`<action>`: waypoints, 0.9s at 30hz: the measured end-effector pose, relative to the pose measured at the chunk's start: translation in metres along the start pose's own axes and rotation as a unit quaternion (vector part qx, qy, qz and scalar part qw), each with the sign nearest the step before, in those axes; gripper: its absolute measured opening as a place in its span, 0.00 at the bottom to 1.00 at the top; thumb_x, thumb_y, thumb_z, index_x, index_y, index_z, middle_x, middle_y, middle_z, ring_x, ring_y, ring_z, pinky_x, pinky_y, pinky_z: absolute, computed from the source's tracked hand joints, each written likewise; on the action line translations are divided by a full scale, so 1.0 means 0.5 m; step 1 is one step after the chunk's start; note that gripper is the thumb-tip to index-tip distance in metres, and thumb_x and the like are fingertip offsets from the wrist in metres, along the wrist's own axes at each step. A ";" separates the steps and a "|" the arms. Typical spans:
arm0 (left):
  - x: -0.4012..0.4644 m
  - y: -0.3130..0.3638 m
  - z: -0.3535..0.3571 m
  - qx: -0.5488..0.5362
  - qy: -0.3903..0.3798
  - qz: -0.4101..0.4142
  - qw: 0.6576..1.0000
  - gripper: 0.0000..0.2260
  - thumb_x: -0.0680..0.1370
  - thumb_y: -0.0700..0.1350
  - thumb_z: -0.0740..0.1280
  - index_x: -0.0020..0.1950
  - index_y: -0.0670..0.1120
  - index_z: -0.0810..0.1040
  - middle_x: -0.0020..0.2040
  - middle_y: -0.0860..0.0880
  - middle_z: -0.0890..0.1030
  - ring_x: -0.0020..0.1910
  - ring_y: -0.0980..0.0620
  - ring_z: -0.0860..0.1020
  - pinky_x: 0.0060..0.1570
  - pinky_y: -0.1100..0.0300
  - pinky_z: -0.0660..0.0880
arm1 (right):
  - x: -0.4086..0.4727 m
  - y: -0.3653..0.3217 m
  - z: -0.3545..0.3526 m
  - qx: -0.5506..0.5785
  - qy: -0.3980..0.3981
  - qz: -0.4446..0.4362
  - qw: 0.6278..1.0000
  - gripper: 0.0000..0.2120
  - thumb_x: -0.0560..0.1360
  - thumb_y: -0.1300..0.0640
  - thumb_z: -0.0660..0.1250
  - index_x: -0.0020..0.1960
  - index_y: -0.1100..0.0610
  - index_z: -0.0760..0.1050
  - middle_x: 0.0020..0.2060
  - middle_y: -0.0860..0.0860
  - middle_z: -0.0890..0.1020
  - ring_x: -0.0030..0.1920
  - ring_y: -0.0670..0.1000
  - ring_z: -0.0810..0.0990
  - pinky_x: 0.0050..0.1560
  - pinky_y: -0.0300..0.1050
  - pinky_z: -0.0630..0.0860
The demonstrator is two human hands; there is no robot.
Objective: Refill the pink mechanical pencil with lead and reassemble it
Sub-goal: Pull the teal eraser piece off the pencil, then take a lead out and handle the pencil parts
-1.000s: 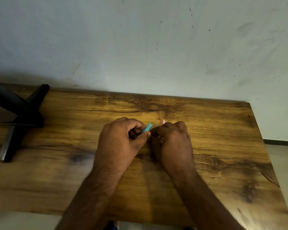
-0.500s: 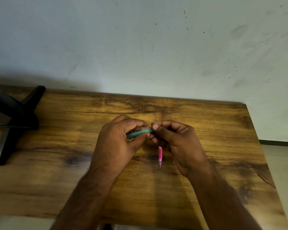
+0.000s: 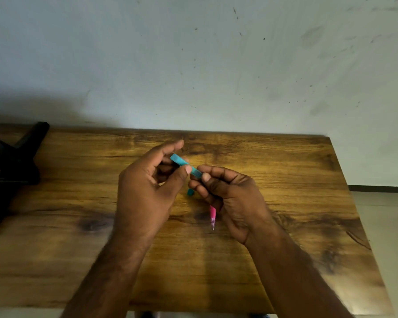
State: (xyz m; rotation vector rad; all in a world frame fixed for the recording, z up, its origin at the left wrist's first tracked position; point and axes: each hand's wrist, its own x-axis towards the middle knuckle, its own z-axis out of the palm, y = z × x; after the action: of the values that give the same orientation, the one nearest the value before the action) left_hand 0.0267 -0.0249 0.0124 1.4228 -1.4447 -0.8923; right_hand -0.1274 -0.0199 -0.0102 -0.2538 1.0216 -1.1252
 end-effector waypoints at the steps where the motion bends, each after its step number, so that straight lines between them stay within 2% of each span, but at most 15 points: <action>1: 0.000 0.001 0.000 -0.005 0.001 0.004 1.000 0.20 0.76 0.39 0.75 0.67 0.50 0.80 0.51 0.54 0.86 0.50 0.59 0.85 0.48 0.65 0.81 | 0.000 0.001 0.001 0.004 -0.003 0.001 1.000 0.12 0.68 0.67 0.71 0.51 0.65 0.84 0.46 0.62 0.87 0.44 0.55 0.88 0.47 0.40 0.84; 8: 0.002 0.000 -0.004 -0.039 0.007 0.005 0.999 0.18 0.76 0.38 0.75 0.65 0.49 0.81 0.51 0.51 0.86 0.51 0.56 0.85 0.51 0.62 0.82 | -0.003 0.001 0.003 -0.004 -0.016 0.000 1.000 0.11 0.69 0.67 0.71 0.51 0.64 0.84 0.45 0.61 0.88 0.44 0.54 0.88 0.48 0.40 0.84; 12: 0.009 -0.011 -0.005 -0.078 0.014 -0.024 0.997 0.17 0.75 0.38 0.75 0.64 0.47 0.81 0.51 0.49 0.86 0.50 0.53 0.86 0.52 0.58 0.82 | -0.002 -0.003 0.001 -0.025 -0.019 -0.010 0.999 0.14 0.66 0.66 0.73 0.52 0.65 0.83 0.44 0.62 0.87 0.41 0.53 0.88 0.46 0.39 0.84; 18: 0.016 -0.020 -0.005 -0.140 0.032 -0.068 0.987 0.17 0.74 0.37 0.75 0.61 0.48 0.82 0.52 0.48 0.87 0.52 0.51 0.86 0.51 0.54 0.83 | -0.004 -0.014 -0.003 -0.055 -0.016 -0.024 0.998 0.14 0.69 0.67 0.74 0.55 0.66 0.82 0.44 0.62 0.87 0.40 0.53 0.87 0.42 0.39 0.84; 21: 0.020 -0.026 -0.007 -0.151 0.049 -0.097 0.983 0.17 0.74 0.38 0.76 0.61 0.49 0.82 0.50 0.47 0.87 0.49 0.49 0.87 0.49 0.56 0.83 | -0.006 -0.031 -0.010 -0.149 0.015 -0.061 0.987 0.11 0.74 0.69 0.74 0.56 0.64 0.81 0.43 0.61 0.87 0.40 0.53 0.87 0.42 0.39 0.83; 24: 0.022 -0.042 -0.008 -0.151 0.053 -0.130 0.979 0.15 0.75 0.38 0.74 0.61 0.49 0.82 0.49 0.45 0.87 0.46 0.49 0.87 0.47 0.56 0.83 | -0.008 -0.053 -0.028 -0.272 0.047 -0.114 0.954 0.10 0.75 0.67 0.75 0.55 0.59 0.82 0.43 0.61 0.87 0.42 0.53 0.88 0.44 0.42 0.84; 27: 0.023 -0.065 -0.003 -0.128 0.056 -0.149 0.979 0.10 0.75 0.39 0.75 0.56 0.48 0.84 0.45 0.45 0.87 0.44 0.48 0.87 0.45 0.56 0.82 | -0.008 -0.068 -0.050 -0.330 0.069 -0.146 0.930 0.11 0.75 0.67 0.75 0.55 0.56 0.82 0.41 0.57 0.87 0.42 0.55 0.88 0.45 0.44 0.83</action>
State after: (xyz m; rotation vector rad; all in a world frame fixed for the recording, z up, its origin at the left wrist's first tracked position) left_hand 0.0402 -0.0388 -0.0161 1.4872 -1.0059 -1.1230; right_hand -0.1683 -0.0246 0.0001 -0.8997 1.5095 -1.0372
